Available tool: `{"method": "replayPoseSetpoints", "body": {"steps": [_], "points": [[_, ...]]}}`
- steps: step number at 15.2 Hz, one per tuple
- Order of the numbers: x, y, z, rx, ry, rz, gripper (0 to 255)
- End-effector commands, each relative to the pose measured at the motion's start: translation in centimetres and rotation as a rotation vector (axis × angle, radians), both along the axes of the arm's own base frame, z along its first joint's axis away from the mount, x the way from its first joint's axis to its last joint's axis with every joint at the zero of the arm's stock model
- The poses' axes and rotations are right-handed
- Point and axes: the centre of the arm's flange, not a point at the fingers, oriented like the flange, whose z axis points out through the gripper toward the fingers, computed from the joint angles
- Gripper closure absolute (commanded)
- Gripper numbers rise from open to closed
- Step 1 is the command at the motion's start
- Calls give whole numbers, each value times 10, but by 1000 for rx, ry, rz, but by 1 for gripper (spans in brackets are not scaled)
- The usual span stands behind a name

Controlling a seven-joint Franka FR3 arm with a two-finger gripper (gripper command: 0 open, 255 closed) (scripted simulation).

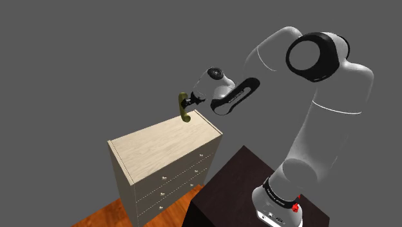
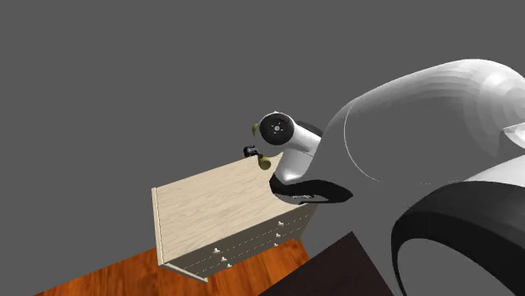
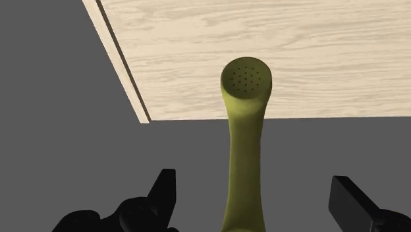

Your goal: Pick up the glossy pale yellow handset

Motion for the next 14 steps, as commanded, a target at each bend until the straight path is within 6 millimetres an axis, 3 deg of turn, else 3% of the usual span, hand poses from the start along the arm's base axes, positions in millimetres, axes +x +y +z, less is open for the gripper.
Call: {"method": "replayPoseSetpoints", "body": {"steps": [1,5,14], "points": [[21,-5,-12,-3,-32,-5,0],[54,-16,-35,-7,-85,-15,0],[54,-16,-75,-7,-85,-15,0]]}}
